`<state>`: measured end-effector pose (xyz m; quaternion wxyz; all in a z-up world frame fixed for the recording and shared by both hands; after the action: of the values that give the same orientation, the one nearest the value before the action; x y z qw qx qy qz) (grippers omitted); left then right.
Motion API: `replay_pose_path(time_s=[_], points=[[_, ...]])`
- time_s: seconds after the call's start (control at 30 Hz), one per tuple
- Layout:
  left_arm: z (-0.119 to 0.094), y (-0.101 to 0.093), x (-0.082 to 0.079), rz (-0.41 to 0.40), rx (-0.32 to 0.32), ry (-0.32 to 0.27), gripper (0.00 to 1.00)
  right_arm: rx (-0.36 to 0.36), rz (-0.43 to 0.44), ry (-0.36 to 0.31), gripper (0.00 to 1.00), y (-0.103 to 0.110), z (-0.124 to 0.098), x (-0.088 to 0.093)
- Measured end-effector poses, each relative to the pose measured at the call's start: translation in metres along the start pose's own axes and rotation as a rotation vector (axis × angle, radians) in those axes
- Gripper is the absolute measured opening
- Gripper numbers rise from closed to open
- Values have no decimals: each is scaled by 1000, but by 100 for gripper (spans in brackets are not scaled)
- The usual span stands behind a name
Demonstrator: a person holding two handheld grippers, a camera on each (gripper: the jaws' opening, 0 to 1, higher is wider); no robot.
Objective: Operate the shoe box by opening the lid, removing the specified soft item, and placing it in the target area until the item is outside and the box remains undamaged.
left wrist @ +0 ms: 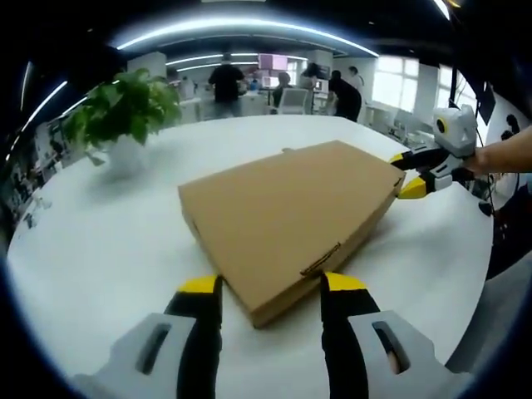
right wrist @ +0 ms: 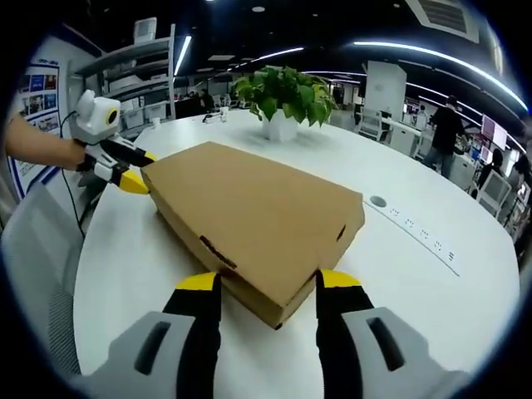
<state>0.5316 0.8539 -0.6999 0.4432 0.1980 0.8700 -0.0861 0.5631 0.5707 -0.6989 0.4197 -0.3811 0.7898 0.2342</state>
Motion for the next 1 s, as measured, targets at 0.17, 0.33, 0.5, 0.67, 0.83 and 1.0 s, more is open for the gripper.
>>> replay_pose_path(time_s=[0.17,0.33,0.5,0.67,0.83,1.0], points=[[-2,3,1,12,18,10,46,10,12,11,41,7,0,-1],[-4,7,2,24,33,13,46,29,26,20,40,14,0,0],[-5,12,2,37,53,20,45,45,39,24,40,23,-1,0],[-8,17,4,54,73,26,45,58,50,25,40,31,-1,1],[-10,21,5,71,96,42,45,74,66,17,39,41,-3,2],[-13,24,6,89,118,63,45,83,84,18,39,51,-5,4]])
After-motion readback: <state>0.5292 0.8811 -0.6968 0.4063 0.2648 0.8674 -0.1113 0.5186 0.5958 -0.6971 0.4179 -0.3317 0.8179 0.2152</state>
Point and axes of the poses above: the point that each gripper's makers call its tool centre point, and the gripper's own axes: z roughly forward along the fingers, y roughly to its left, x roughly out of its underside, the point moved 5 cm from there along -z, roughly backward along the fingers, and after that the axes turned 7 degrees about -x, right-handed, at the moved point
